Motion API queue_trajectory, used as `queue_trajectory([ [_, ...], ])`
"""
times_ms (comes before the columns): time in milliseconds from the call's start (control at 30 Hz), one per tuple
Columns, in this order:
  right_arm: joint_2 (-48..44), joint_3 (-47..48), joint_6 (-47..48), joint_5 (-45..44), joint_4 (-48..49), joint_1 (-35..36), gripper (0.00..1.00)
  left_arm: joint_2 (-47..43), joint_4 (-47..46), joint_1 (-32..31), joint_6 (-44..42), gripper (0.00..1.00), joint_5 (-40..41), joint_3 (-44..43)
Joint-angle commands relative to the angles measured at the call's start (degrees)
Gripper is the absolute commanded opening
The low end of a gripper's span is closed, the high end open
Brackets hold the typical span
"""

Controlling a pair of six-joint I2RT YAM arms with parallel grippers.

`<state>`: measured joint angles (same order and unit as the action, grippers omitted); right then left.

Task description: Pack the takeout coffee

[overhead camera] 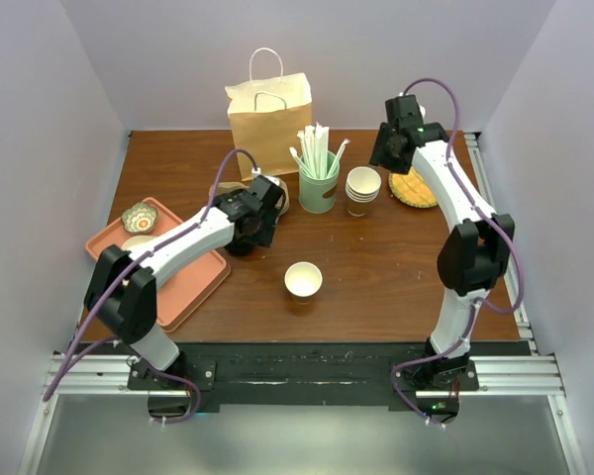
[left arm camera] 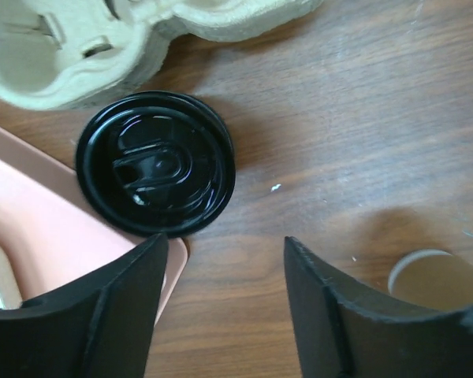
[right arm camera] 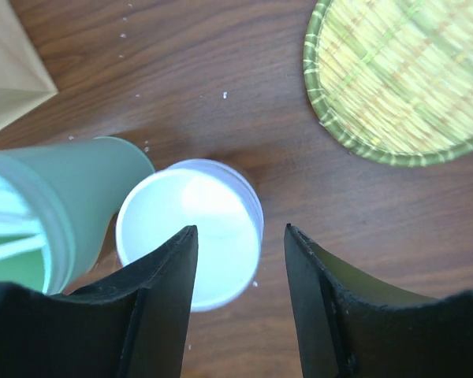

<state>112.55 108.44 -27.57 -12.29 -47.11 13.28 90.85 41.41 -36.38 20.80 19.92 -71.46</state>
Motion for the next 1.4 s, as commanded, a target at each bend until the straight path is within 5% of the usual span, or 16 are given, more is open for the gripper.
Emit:
queue_trajectory([
  [0, -10.3, -0.7, 2.6, -0.2, -1.3, -0.4, 0.52, 4.1, -2.3, 0.3, -1.9, 0.58, 2.0, -2.6],
  [367, -20.3, -9.9, 5.6, -0.4, 1.0, -0.4, 0.52, 11.1, -4.9, 0.3, -3.7, 0.44, 6.3, -6.3],
  [933, -19.6, -10.1, 7.1, -1.2, 0.6, -0.4, 0.52, 14.9, -5.7, 0.3, -6.1, 0.30, 8.3, -8.0],
  [1367, -20.8, -10.4, 6.8, -1.6, 0.4, -0.4, 0.52, 14.6, -5.0, 0.3, -6.5, 0.10, 7.1, -8.3],
])
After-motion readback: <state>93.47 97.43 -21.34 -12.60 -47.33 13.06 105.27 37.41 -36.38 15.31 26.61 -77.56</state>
